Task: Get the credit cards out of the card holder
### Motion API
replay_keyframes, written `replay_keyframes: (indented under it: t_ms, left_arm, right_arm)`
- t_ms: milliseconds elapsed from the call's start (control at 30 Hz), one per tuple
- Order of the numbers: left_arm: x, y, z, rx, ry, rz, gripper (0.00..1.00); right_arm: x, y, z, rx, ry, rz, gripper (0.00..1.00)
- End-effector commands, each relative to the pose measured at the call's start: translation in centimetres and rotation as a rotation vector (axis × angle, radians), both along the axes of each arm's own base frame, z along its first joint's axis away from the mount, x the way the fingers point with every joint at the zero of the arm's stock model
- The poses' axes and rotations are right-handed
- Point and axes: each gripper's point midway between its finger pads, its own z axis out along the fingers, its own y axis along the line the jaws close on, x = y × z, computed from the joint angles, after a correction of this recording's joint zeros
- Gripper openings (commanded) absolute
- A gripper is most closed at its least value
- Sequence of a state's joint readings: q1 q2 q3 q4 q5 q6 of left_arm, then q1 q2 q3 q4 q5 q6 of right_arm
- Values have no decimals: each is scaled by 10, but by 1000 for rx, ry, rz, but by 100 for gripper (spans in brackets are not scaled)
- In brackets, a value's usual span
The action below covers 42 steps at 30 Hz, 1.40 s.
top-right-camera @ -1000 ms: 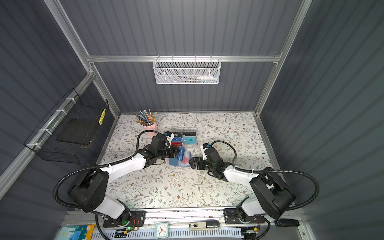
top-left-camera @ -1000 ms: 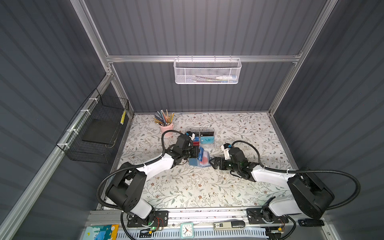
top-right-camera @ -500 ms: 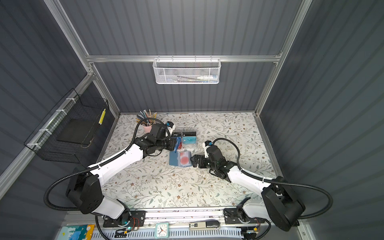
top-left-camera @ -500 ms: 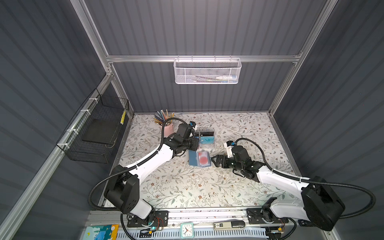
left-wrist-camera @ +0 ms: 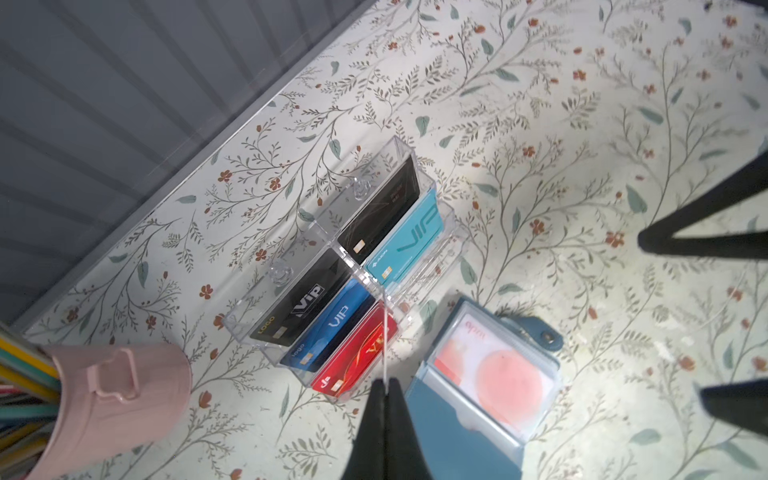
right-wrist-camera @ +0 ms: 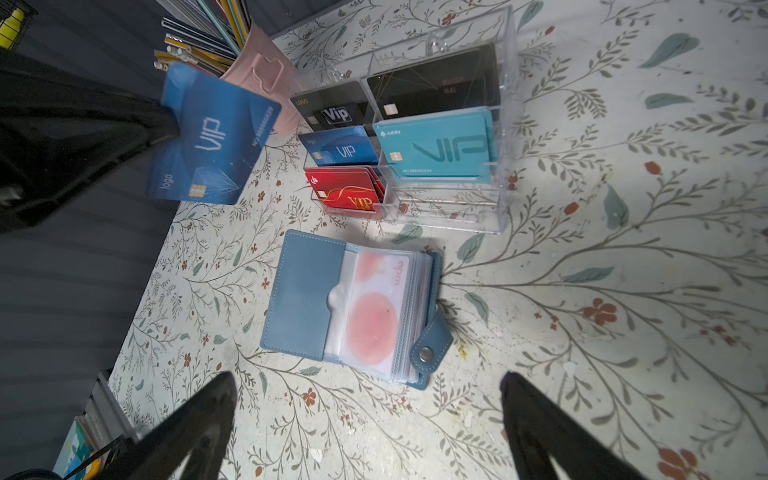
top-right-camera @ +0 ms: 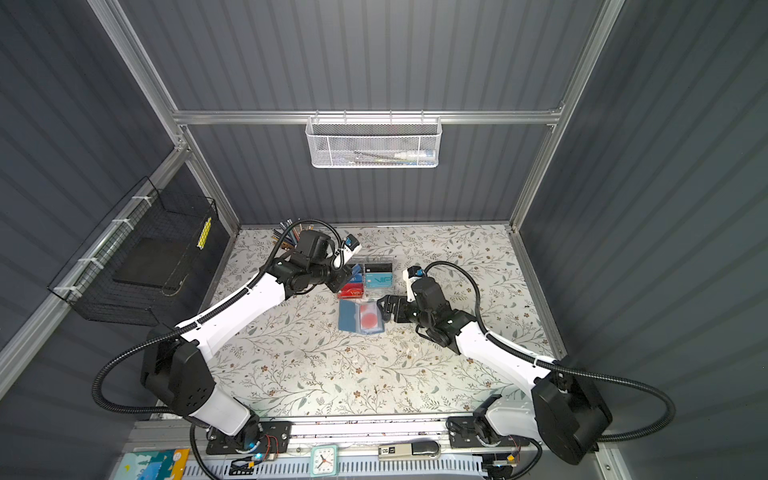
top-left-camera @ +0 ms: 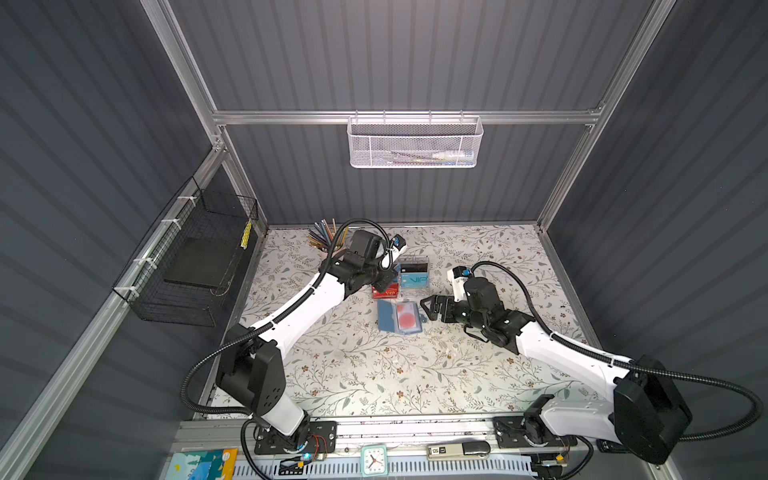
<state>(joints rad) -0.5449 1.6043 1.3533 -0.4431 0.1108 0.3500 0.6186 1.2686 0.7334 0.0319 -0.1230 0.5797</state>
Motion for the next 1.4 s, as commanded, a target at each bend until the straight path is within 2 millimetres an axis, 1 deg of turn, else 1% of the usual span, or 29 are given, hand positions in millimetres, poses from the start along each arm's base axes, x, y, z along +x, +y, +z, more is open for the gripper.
replay_keyframes:
  t_ms: [0,200,267,333,367,400,533,633,800,900,967,1167,1367]
  left_arm:
    - [4,9,-7,51,-9,-144,0]
    - [7,10,-19,120,-70,-304,0]
    - [11,11,-22,134,-81,-323,0]
    - [12,11,-31,144,-66,-346,0]
    - [18,10,-25,145,-85,-349,0]
    - [20,9,-25,151,-89,-362,0]
    - [23,6,-38,173,-69,-406,0]
    - [26,5,-43,177,-71,-421,0]
    - [28,5,-51,217,-103,-485,0]
    - [26,0,-47,194,-123,-522,0]
    - [27,0,-49,196,-120,-531,0]
    - [34,1,-50,213,-114,-559,0]
    - [41,4,-55,235,-110,-574,0]
  right_arm:
    - [6,-2,5,-27,-15,-8,99]
    - [9,-1,10,-21,-17,-4,99]
    - [9,1,12,-24,-19,7,99]
    - [10,0,12,-34,-26,11,99]
    - [11,0,13,-38,-31,9,99]
    - [11,0,14,-45,-33,10,99]
    - [14,-1,17,-68,-35,9,99]
    - [15,-3,19,-76,-44,4,99]
    - [16,-3,16,-86,-33,3,99]
    - [15,-4,15,-89,-29,3,99]
    - [16,-4,16,-89,-33,2,99]
    - [18,2,16,-87,-22,20,99]
    - [22,2,11,-95,-20,14,99]
